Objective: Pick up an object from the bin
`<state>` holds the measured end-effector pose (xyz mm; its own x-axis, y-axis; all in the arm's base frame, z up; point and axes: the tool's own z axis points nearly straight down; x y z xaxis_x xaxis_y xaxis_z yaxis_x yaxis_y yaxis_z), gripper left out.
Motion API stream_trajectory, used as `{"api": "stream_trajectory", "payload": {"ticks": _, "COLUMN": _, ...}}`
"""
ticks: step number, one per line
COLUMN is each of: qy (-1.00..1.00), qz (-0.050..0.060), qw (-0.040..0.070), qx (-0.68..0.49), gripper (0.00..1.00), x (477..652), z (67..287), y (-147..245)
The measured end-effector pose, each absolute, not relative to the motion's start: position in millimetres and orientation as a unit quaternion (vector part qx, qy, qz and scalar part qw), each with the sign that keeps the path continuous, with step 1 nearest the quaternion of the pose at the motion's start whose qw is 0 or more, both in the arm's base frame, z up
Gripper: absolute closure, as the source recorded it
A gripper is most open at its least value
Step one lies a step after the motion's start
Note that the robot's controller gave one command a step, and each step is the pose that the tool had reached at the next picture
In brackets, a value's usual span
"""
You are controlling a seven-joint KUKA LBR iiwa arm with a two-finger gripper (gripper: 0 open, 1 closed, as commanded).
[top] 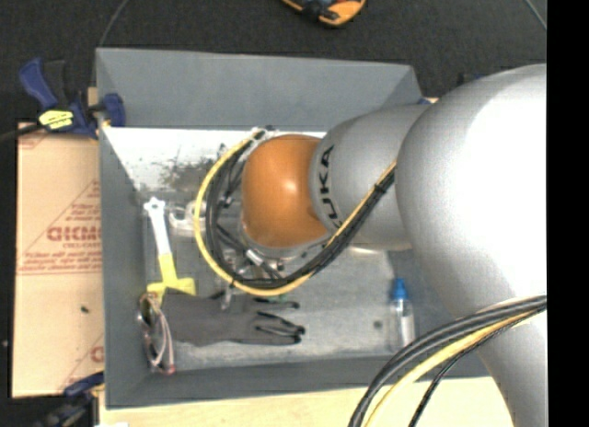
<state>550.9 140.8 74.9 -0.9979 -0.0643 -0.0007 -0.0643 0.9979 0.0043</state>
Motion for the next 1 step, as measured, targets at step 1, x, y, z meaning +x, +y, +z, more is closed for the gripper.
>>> {"api": "stream_trajectory", "payload": {"ticks": 1, "qy": 0.999, "qz": 0.002, "qw": -0.002, "qx": -0.032, "gripper": 1.0, "x": 549.9, "z": 90.6, "y": 140.3}}
